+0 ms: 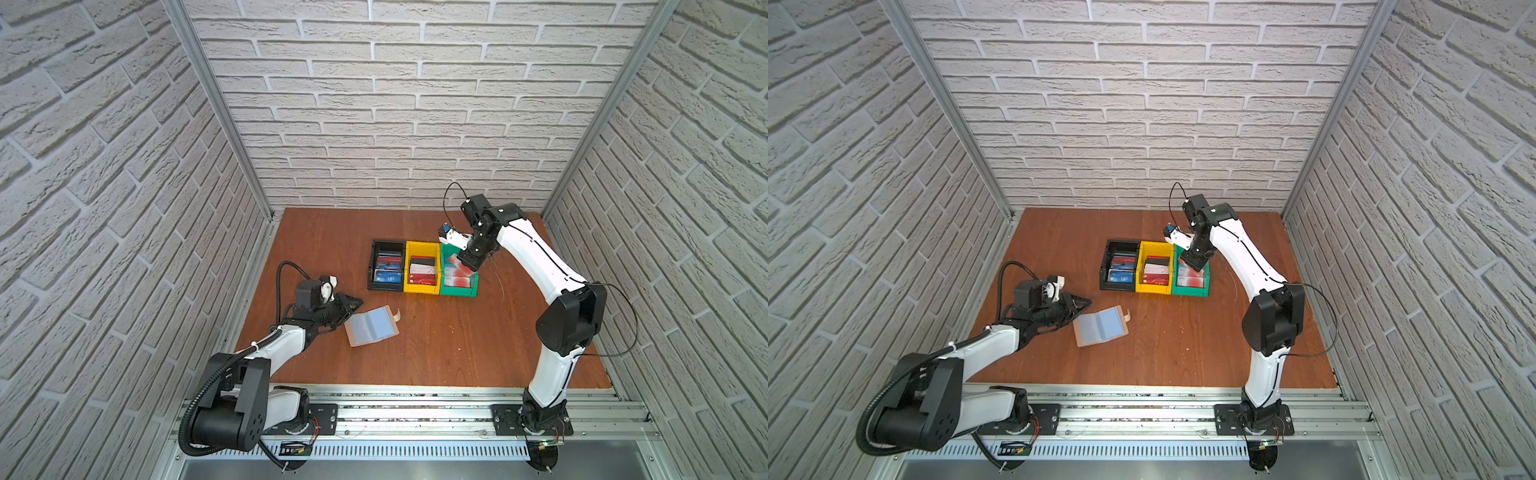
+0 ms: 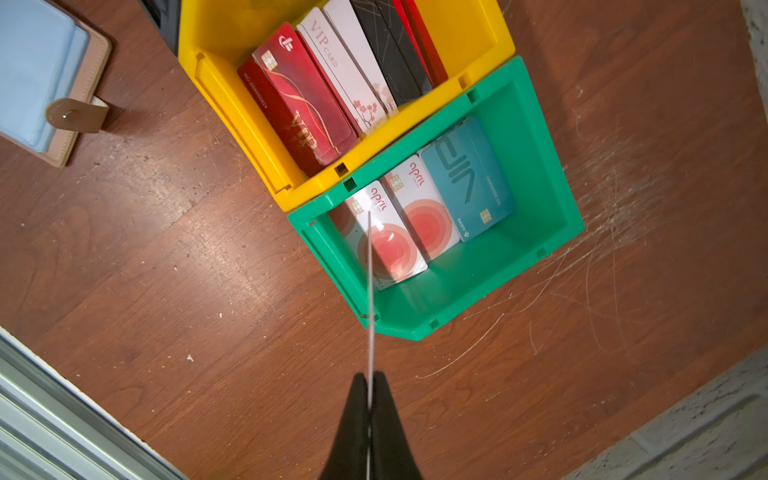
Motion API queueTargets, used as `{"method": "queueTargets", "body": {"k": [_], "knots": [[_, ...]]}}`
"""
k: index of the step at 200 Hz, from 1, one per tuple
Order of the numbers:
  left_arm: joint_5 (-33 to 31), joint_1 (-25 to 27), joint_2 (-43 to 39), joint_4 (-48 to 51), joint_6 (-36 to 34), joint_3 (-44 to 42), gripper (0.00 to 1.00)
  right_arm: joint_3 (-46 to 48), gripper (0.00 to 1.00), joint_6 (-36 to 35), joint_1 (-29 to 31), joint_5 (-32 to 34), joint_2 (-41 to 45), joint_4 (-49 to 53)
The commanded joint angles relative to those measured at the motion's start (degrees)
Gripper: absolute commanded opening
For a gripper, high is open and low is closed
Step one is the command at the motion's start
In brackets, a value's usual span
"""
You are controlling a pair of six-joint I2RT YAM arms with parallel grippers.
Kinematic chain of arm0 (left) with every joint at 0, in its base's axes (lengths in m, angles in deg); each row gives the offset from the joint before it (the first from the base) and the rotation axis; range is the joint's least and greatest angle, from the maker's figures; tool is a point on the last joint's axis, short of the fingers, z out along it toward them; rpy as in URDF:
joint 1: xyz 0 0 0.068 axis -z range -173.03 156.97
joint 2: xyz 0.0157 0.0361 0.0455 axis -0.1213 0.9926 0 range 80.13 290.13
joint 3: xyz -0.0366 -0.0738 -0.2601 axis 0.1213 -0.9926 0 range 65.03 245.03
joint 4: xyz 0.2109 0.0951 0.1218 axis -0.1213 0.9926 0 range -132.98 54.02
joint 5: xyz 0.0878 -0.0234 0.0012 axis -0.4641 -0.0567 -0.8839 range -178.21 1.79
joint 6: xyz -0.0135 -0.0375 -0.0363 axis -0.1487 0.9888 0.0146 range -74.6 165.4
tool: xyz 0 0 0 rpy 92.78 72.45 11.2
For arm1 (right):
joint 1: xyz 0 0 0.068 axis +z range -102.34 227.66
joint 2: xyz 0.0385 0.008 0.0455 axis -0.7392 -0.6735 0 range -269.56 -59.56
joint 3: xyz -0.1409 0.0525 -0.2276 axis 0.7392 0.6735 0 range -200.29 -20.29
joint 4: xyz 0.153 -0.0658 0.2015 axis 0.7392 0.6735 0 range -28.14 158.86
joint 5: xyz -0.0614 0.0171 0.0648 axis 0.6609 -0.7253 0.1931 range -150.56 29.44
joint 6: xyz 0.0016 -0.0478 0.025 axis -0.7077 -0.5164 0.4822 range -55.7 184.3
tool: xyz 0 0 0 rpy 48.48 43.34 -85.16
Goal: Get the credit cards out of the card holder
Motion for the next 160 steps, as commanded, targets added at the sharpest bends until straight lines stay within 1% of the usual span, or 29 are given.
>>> {"method": "queueTargets", "body": {"k": [1, 33, 37, 66, 131, 160], "knots": [[0.28, 0.32, 0.53, -1.83, -1.21, 0.91, 0.2, -2.53, 0.05, -3.53, 0.19, -1.88, -2.76, 4.06], [-0.01, 0.32, 0.33, -1.66, -1.38, 0.59, 0.2, -2.87, 0.05, -4.43, 0.17, 0.59, -3.49, 4.15], [-0.07, 0.32, 0.33, -1.59, -1.36, 0.58, 0.2, -2.78, 0.05, -4.4, 0.17, 0.91, -5.11, 4.02], [-0.43, 0.32, 0.61, -1.69, -1.36, 0.47, 0.2, -3.48, 0.05, -5.22, 0.17, 1.64, -6.03, 3.51], [-1.08, 0.31, 0.97, -2.0, -1.74, 0.22, 0.2, -6.67, 0.05, -3.78, 0.17, 5.42, -11.6, 4.25], [-0.98, 0.1, 2.75, -2.58, -2.04, 1.03, 0.2, -7.56, 0.05, -4.07, 0.18, 5.52, -13.06, 4.4]]}}
